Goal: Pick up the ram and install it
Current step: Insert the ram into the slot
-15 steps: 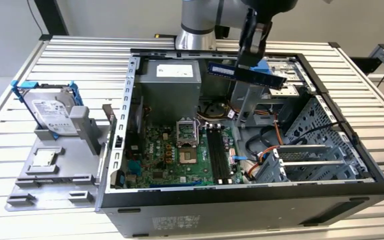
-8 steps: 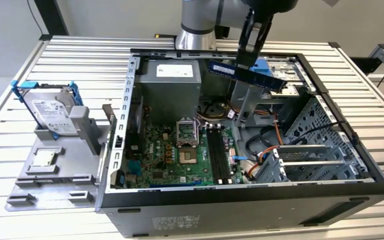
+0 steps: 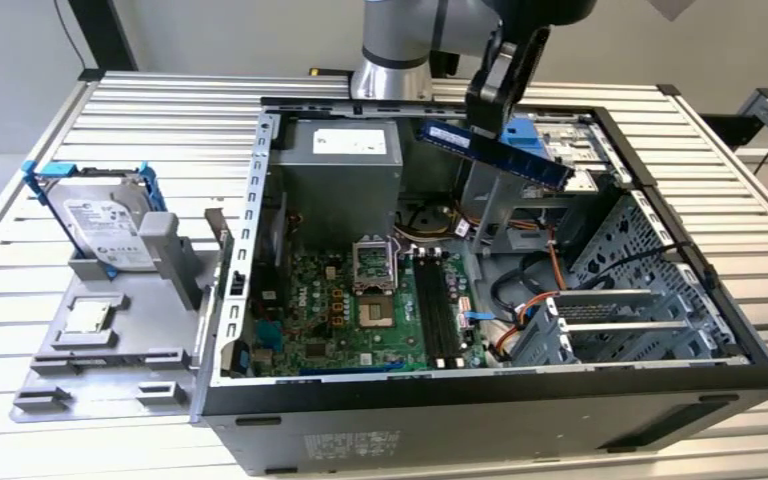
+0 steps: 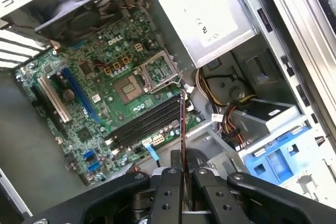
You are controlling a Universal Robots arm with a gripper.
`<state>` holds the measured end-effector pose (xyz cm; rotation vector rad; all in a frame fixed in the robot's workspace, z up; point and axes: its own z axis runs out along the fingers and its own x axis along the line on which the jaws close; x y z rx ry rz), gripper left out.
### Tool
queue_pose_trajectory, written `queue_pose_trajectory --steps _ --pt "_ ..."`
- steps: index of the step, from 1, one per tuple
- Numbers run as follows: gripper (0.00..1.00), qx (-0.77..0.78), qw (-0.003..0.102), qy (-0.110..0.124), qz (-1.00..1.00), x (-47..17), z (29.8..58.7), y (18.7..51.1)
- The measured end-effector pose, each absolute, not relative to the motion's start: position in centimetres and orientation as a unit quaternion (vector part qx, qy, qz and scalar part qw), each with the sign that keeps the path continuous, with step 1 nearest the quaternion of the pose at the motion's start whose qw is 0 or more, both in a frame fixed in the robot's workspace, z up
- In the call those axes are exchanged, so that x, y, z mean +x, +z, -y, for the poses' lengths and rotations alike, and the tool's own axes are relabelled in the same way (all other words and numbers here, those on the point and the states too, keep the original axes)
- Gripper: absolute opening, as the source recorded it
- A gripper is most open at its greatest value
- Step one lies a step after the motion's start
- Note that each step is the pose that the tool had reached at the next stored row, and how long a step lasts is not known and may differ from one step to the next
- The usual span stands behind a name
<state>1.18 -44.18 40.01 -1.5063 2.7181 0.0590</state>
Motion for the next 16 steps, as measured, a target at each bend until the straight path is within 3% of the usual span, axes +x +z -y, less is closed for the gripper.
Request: queue_pose_trajectory --steps 16 --pt "0.00 -0.368 0.019 0.016 -0.929 1.18 44.18 40.02"
